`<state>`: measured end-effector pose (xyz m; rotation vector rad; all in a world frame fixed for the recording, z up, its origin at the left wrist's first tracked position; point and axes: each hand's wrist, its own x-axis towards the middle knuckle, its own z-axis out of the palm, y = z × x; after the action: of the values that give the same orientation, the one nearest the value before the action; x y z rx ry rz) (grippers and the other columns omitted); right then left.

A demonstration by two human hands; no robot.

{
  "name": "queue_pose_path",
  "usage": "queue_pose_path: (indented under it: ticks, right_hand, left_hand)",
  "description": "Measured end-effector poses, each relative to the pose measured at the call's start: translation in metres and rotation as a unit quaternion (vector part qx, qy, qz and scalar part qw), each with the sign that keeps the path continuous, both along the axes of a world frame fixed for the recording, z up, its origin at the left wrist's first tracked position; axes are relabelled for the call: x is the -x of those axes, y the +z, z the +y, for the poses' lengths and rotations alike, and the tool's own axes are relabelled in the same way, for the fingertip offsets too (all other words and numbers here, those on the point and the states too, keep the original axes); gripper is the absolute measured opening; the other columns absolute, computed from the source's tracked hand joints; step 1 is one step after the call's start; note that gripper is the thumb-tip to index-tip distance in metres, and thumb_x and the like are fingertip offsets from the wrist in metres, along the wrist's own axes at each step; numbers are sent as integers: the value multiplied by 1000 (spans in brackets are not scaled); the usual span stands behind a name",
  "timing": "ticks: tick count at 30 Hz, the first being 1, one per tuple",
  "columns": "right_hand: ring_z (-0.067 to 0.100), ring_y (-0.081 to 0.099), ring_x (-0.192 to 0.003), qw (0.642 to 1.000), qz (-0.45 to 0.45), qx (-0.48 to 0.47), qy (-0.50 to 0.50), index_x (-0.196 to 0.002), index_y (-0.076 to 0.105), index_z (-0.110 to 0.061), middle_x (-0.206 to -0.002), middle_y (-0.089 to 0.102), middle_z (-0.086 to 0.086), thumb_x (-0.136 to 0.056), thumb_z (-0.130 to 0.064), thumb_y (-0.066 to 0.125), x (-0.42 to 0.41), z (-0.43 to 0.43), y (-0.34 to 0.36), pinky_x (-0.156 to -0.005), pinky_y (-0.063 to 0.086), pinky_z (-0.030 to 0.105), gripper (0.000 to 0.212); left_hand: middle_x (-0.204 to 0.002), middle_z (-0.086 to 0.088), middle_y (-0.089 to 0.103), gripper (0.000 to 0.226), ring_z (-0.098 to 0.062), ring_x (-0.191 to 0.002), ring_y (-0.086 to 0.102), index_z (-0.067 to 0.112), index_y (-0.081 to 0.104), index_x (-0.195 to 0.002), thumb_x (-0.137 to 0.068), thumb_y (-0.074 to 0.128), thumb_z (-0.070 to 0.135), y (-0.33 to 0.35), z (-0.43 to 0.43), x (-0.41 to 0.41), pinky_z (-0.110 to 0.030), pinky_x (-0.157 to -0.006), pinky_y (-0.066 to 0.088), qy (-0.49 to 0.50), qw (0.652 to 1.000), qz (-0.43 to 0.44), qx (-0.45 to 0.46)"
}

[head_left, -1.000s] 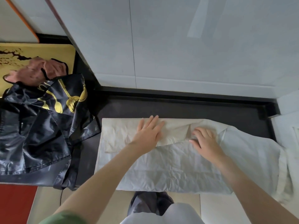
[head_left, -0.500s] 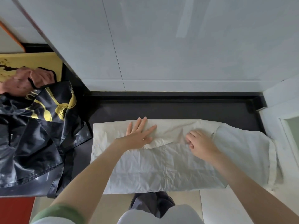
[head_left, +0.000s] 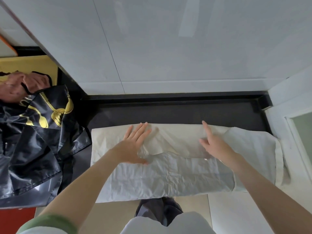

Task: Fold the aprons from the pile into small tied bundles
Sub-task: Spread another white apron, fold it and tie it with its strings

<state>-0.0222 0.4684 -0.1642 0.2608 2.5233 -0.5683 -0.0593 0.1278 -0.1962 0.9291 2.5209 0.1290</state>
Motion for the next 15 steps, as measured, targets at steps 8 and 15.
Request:
queue_pose_path:
  ticks: [8,15]
  right_hand:
    - [22,58,-52,990,17,114,-84,-137,30,-22,-69,64,11,-102,-25,33,20,-31,-11,-64,51,38,35]
    - [23,54,-46,987,9,100,-125,-106,40,-17,-68,64,14,-102,-26,30,29,-32,-14,-49,41,28,14]
  left_hand:
    - [-131,-9,56,50,-27,-123,52,5,57,-124,-83,35,25,12,-2,-3,-41,-107,40,-30,994,64,-86]
    - [-72,5,49,28,-21,-73,52,20,55,-87,-98,31,28,31,-24,11,-29,-64,38,288,951,28,109]
